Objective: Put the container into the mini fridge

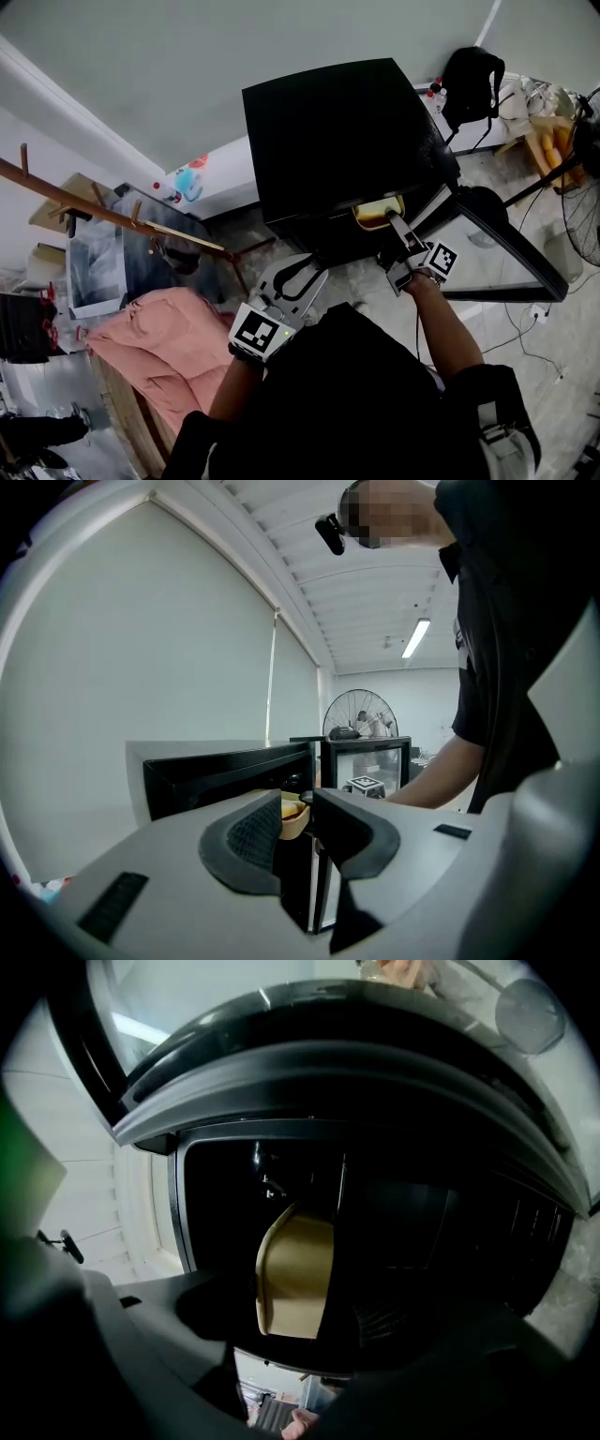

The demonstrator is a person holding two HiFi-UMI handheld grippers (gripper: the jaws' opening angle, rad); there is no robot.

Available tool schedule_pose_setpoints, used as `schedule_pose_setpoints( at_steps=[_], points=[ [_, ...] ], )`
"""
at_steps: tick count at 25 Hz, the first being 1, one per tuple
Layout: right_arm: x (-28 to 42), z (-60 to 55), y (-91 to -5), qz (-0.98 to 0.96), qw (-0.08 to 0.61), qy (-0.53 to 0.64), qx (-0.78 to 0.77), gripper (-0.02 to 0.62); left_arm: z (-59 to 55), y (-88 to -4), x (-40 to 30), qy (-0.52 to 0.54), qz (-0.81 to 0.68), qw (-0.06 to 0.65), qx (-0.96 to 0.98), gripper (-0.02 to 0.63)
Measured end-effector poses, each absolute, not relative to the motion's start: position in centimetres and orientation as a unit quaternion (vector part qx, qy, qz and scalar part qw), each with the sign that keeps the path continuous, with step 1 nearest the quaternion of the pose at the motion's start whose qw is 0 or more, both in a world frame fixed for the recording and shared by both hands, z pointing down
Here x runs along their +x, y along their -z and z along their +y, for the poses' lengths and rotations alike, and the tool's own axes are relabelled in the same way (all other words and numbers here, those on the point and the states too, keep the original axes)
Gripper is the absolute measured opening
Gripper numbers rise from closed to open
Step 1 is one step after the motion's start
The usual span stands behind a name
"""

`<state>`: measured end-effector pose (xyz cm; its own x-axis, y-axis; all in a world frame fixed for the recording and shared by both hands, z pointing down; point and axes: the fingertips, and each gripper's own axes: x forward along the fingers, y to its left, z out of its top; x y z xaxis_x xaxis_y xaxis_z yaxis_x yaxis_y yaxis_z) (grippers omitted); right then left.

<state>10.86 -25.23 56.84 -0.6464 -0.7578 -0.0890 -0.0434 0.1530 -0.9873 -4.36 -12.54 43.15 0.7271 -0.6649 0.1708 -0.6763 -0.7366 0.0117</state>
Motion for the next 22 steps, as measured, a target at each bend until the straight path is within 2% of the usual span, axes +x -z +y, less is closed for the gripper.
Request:
schedule_pose_setpoints(
  at_steps=[5,14,18,22],
  points=[
    [11.5,-24.1,-56.5,0.705,0.293,0.568,-0.306,0.316,-13.0,-43.2,-4.0,-0.07,-0.357,0.048,0.93,0.118],
    [10.6,-20.9,-55.6,0.743,0.21,0.504,-0.388,0.312,-13.5,-44.4,-2.8,-0.066,-0.331,0.054,0.94,0.117],
    [10.1,-20.5,-54.9,0.775,0.16,0.45,-0.415,0.227,-13.4,-44.6,-2.9,-0.07,-0.321,0.059,0.943,0.115],
    [9.7,-20.9,-54.9,0.773,0.148,0.449,-0.423,0.119,-13.6,-44.6,-3.4,-0.07,-0.326,0.059,0.941,0.114]
  ],
)
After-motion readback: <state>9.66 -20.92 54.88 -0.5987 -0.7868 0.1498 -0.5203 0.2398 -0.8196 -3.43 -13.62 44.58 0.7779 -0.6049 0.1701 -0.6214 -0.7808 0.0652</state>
